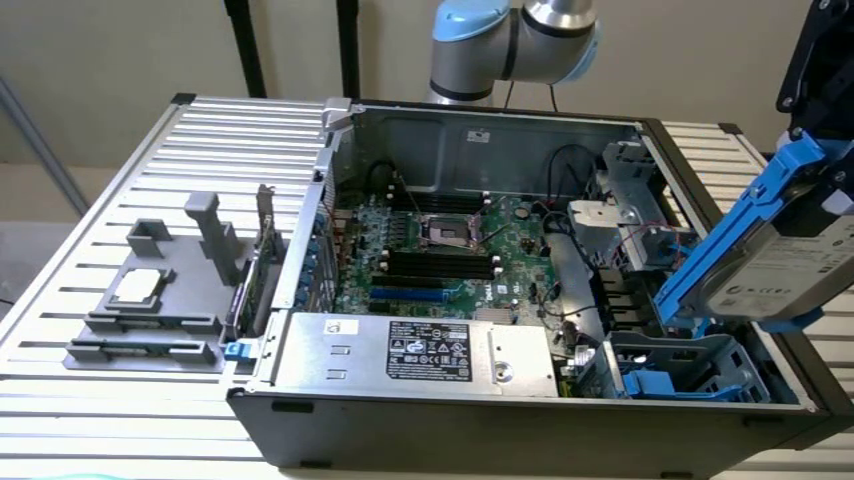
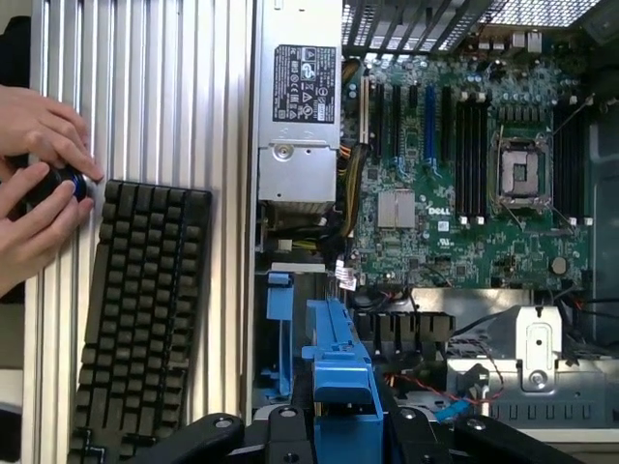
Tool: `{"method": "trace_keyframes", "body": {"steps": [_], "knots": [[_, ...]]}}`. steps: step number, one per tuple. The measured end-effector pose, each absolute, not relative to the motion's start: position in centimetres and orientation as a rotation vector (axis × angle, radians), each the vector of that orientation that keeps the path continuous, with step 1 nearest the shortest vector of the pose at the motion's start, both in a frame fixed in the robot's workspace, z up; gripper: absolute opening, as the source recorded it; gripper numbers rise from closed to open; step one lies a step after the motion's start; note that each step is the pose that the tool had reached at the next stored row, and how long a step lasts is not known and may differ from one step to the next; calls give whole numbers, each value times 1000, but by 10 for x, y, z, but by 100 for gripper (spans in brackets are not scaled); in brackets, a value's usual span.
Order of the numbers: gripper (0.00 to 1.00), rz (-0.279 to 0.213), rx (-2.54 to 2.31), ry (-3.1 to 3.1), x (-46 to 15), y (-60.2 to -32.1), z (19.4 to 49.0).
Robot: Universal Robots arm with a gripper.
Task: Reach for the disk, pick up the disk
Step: 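Pick up the disk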
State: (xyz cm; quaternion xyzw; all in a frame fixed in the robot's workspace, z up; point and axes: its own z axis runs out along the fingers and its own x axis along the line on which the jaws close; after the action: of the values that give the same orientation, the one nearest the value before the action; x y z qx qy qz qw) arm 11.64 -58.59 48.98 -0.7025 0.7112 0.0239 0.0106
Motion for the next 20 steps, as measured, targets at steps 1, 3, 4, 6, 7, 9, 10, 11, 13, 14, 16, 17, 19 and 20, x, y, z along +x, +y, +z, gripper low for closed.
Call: {"method": "trace_keyframes", "body": {"steps": [1,3,4,6,7,9,10,11,13,14,16,17,19,20], "knots": [[33,72,-2187,2222,116,-586,490],[33,66,-2177,2227,115,-586,490],[33,63,-2172,2229,115,-586,490],[33,57,-2167,2230,112,-586,490],[33,56,-2166,2229,111,-586,490],[33,53,-2165,2228,108,-585,490],[33,52,-2165,2227,107,-585,490],[33,51,-2165,2227,106,-585,490],[33,49,-2165,2227,105,-585,490],[33,49,-2165,2227,105,-585,490],[33,48,-2165,2227,105,-585,490],[33,48,-2165,2227,105,-585,490],[33,48,-2165,2227,105,-585,490],[33,48,-2165,2227,104,-585,490]]}}
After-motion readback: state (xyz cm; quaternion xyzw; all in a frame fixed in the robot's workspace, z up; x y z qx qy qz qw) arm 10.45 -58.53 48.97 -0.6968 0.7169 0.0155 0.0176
